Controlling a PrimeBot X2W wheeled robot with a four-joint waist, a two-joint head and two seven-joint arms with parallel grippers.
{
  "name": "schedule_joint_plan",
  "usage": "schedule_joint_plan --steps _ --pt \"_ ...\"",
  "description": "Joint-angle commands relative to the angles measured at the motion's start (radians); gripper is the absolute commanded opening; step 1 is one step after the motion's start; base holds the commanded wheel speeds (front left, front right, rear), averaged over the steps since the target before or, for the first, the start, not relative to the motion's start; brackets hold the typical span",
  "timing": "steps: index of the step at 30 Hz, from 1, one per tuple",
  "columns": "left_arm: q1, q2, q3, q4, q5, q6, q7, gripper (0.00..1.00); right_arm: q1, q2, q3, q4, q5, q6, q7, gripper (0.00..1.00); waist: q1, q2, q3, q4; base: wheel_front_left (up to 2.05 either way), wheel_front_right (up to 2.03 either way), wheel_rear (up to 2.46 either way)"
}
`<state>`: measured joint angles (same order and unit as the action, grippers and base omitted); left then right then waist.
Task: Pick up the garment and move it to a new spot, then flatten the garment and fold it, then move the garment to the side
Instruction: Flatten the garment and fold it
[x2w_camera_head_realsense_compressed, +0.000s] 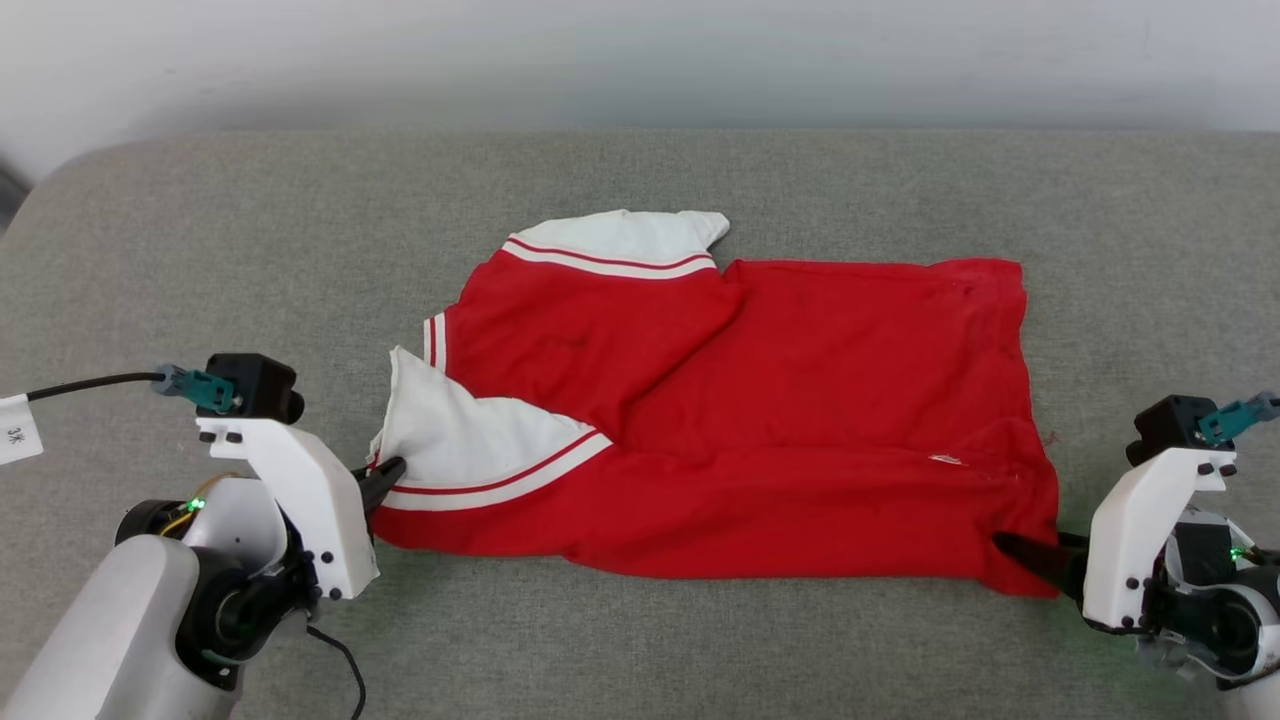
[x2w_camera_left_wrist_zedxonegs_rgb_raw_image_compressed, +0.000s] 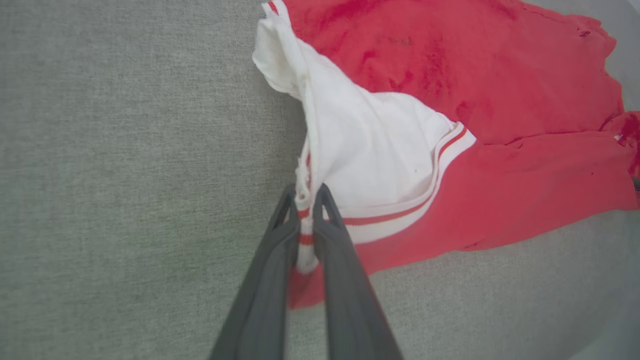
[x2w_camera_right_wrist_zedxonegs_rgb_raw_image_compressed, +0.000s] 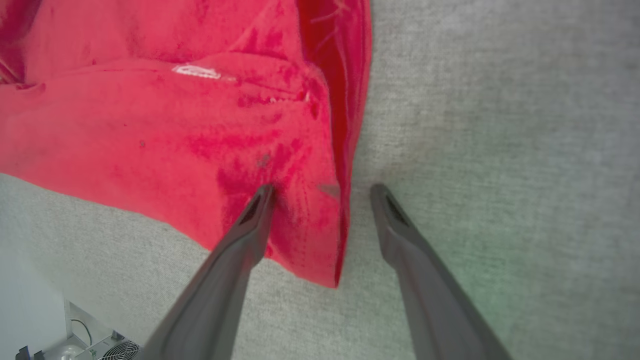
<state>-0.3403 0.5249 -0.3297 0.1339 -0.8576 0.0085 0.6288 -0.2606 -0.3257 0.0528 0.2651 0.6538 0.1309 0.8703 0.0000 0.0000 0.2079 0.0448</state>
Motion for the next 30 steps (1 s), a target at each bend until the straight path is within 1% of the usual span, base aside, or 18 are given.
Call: schedule_joint_plan --steps 1,2,3,4,5,7,9,12,18,25,30 --pt "-0.018 -0.005 -0.004 -0.003 0.003 -0.002 -0.007 0.00 0.002 0.011 0.016 0.029 0.009 0.000 0.014 1.00 0.0000 0.0000 0.010 0.007 0.00 0.00 0.00" --pt "-0.021 -0.006 -0.005 -0.002 0.005 -0.003 -0.007 0.00 0.000 0.016 0.026 0.048 0.016 0.000 0.021 1.00 0.0000 0.0000 0.014 0.009 0.00 0.00 0.00" --pt "-0.021 -0.007 -0.005 0.000 0.005 -0.002 -0.009 0.00 -0.001 0.022 0.035 0.062 0.024 0.000 0.027 0.49 0.0000 0.0000 0.017 0.009 0.00 0.00 0.00" --pt "-0.021 -0.009 -0.006 0.002 0.004 -0.003 -0.010 0.00 -0.004 0.026 0.044 0.074 0.029 0.000 0.028 0.28 0.0000 0.0000 0.019 0.009 0.00 0.00 0.00" --pt "-0.022 -0.011 -0.006 0.004 0.003 -0.004 -0.011 0.00 -0.009 0.026 0.053 0.081 0.035 0.000 0.025 0.00 0.0000 0.0000 0.022 0.009 0.00 0.00 0.00" --pt "-0.024 -0.014 -0.006 0.009 0.000 -0.005 -0.015 0.00 -0.018 0.029 0.065 0.089 0.053 0.000 0.018 0.00 0.0000 0.0000 0.022 0.008 0.00 0.00 0.00" --pt "-0.022 -0.017 -0.005 0.017 -0.006 -0.007 -0.022 0.00 -0.041 0.004 0.077 0.093 0.066 0.000 0.000 0.00 0.0000 0.0000 0.015 0.005 0.00 0.00 0.00" --pt "-0.014 -0.021 -0.003 0.028 -0.009 -0.011 -0.034 0.00 -0.057 -0.015 0.093 0.091 0.081 0.000 -0.018 0.00 0.0000 0.0000 -0.002 0.005 0.00 0.00 0.00" --pt "0.023 -0.026 -0.003 0.039 -0.010 -0.013 -0.062 0.00 -0.057 -0.048 0.123 0.075 0.101 0.000 -0.050 0.00 0.0000 0.0000 -0.076 0.005 0.00 0.00 0.00" --pt "0.109 -0.012 0.007 0.010 -0.012 0.010 -0.092 0.00 -0.001 -0.061 0.147 0.046 0.126 0.000 -0.060 0.00 0.0000 0.0000 -0.185 0.001 0.00 0.00 0.00" --pt "0.207 0.017 0.024 -0.059 -0.019 0.045 -0.090 0.00 0.064 -0.070 0.136 0.002 0.138 0.000 -0.044 0.00 0.0000 0.0000 -0.235 -0.002 0.00 0.00 0.00"
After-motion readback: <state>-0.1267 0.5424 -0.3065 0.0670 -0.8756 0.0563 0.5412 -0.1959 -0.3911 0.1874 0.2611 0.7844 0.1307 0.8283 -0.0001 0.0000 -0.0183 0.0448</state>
